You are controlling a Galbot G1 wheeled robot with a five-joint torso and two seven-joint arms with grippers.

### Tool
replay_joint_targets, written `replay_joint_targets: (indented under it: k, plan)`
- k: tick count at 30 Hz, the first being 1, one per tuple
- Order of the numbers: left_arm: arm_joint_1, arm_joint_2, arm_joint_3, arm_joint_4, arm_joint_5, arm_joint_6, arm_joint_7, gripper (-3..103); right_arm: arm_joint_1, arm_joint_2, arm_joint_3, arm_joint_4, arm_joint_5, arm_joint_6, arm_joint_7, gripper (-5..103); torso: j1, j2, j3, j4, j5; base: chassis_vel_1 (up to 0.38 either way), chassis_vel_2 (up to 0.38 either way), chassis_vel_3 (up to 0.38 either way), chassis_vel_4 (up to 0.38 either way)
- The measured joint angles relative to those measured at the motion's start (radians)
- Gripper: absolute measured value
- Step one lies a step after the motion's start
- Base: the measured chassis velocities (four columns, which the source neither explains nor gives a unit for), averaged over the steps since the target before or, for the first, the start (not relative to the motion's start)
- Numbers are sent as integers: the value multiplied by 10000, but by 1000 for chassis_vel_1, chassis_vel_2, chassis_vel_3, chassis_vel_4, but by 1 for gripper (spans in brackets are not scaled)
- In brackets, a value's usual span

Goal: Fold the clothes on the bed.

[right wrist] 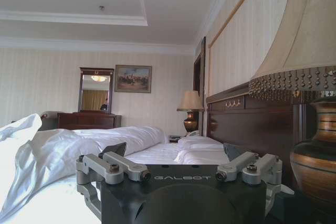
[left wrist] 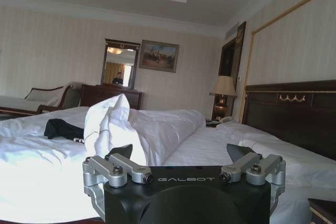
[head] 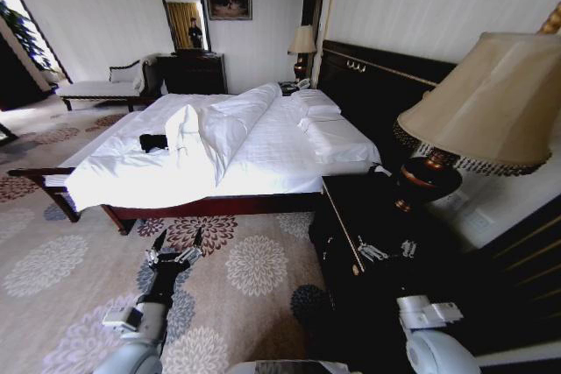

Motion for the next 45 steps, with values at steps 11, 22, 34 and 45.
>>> replay_joint_targets:
  k: [11,22,34,45]
  plan:
    - [25,-34,-547,-91,-1391,-88,729,100,16,-204,-219,149,148,410,-91,100,0,-2,0,0,1,0,0,0,0]
    - [-110,830,-367,-333,-778,-199,-307,100,-999,1007,-60,433,-432,1190,-939,100,1,-2,0,0,-2,0,0,0,0]
    - [314,1007,-268,-564,-995,-259,-51,100,-949,1772,-84,278,-1085,1467,-1083,100,0,-1,-1,5,-1,0,0,0,0]
    - [572,497,-225,-425,-669,-478,783,100,-215,1226,-234,-91,-1050,1281,-945,100,2,0,1,0,1,-34,51,42,-40]
